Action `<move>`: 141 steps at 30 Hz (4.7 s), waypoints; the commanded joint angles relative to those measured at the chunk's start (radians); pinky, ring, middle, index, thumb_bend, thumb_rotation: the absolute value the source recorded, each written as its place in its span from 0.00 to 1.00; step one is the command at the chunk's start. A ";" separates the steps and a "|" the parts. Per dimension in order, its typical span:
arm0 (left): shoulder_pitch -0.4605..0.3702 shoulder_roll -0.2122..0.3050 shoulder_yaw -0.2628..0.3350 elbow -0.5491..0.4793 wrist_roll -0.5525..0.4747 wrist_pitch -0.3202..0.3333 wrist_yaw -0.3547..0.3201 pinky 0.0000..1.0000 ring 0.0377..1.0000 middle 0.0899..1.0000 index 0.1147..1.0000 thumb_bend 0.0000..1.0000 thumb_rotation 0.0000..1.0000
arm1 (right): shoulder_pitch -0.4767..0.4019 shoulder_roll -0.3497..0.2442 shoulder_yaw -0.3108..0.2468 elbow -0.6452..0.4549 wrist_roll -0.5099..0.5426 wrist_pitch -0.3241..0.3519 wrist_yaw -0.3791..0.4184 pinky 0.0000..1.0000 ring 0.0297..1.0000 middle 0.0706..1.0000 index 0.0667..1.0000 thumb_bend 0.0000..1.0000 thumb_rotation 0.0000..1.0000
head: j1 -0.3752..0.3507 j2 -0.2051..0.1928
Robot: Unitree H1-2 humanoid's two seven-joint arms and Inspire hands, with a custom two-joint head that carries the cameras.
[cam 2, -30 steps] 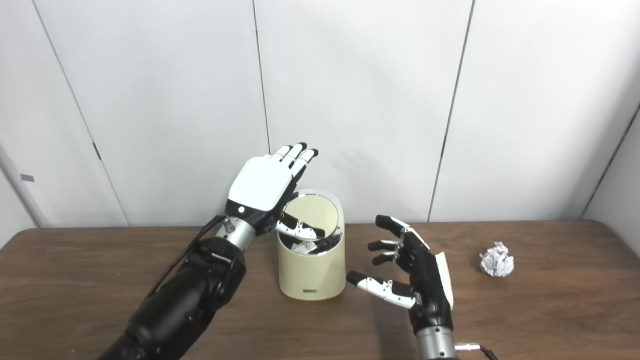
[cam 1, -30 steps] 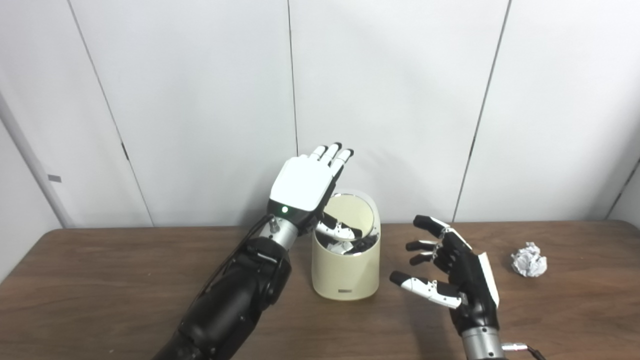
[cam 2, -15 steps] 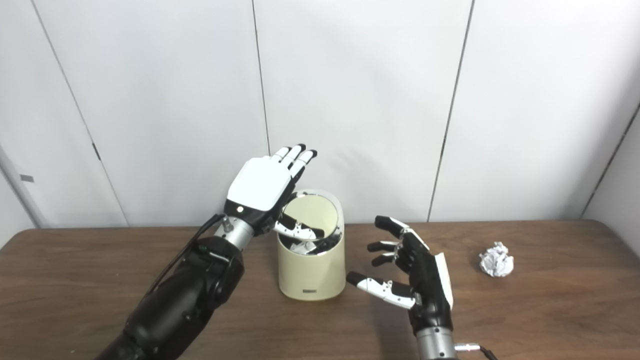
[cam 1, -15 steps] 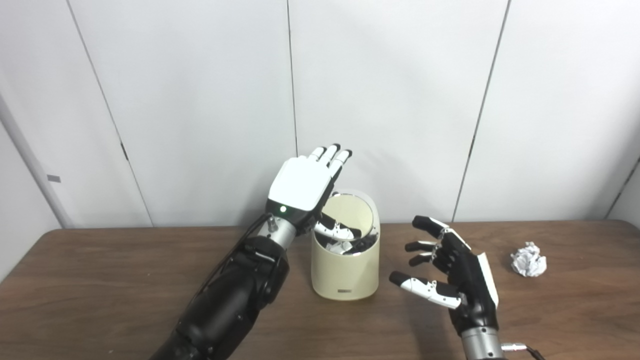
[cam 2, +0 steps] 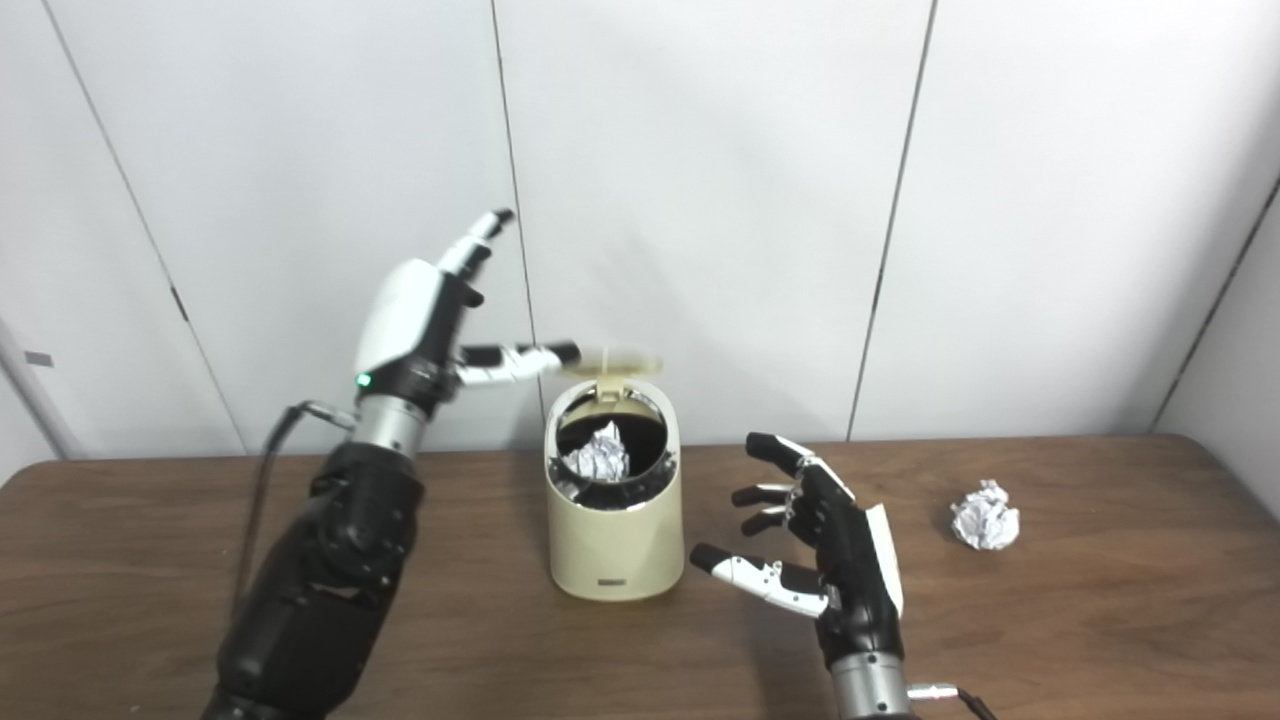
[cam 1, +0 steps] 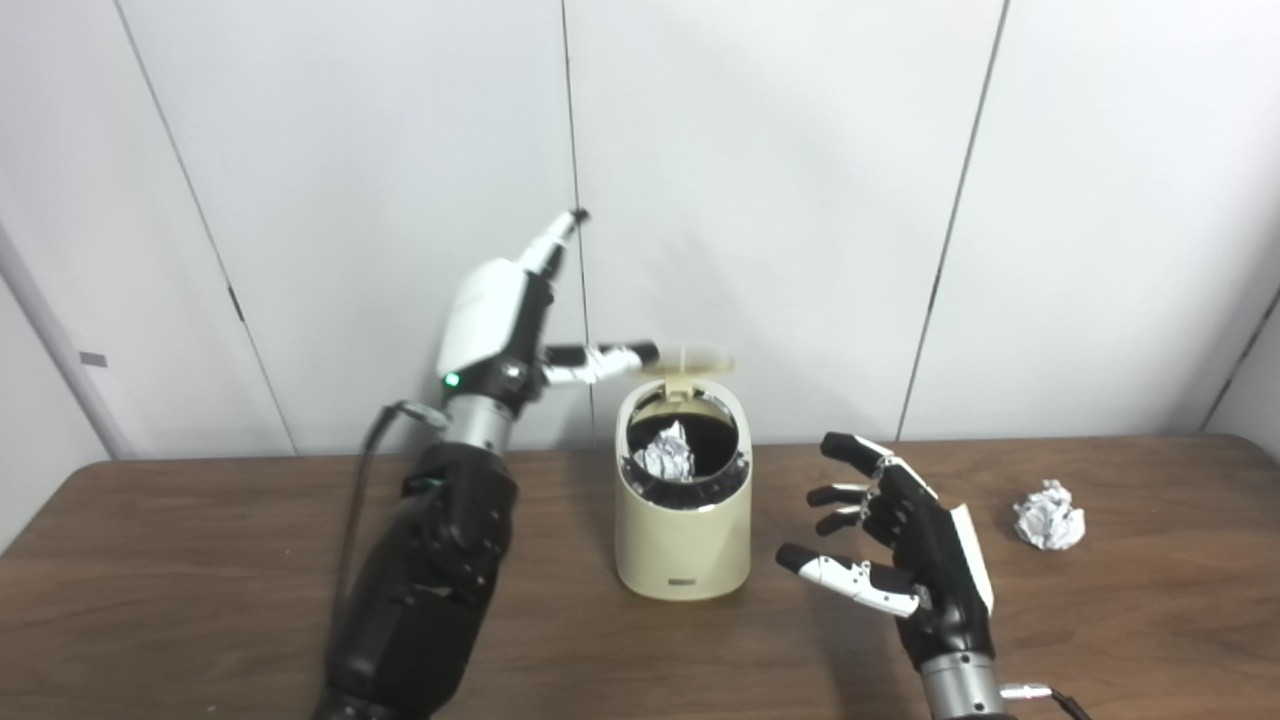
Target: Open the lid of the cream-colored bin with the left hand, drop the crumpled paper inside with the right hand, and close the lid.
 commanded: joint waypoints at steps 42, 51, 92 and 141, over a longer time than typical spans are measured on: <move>0.428 -0.039 0.134 -0.184 -0.571 -0.216 -0.136 0.69 0.84 0.87 0.93 0.82 0.46 | -0.019 -0.034 -0.012 -0.021 0.018 -0.007 0.021 0.48 0.59 0.78 0.71 0.71 0.14 | 0.027 0.010; 0.458 -0.028 0.128 -0.159 -0.600 -0.228 -0.170 0.67 0.84 0.89 0.96 0.83 0.47 | -0.014 -0.039 -0.013 -0.029 0.031 0.005 0.026 0.47 0.59 0.78 0.71 0.70 0.14 | 0.022 0.017; 0.455 0.023 0.119 -0.070 -0.538 -0.273 -0.180 0.64 0.79 0.83 0.88 0.73 0.40 | -0.210 -0.580 0.085 -0.147 -0.331 0.500 0.308 0.57 0.73 0.82 0.73 0.86 0.12 | -0.209 -0.054; 0.459 0.041 0.122 -0.058 -0.557 -0.248 -0.208 0.63 0.80 0.85 0.88 0.70 0.37 | -0.542 -0.756 0.353 0.322 -0.605 0.555 0.643 0.73 0.87 0.92 0.79 0.87 0.10 | -0.265 -0.040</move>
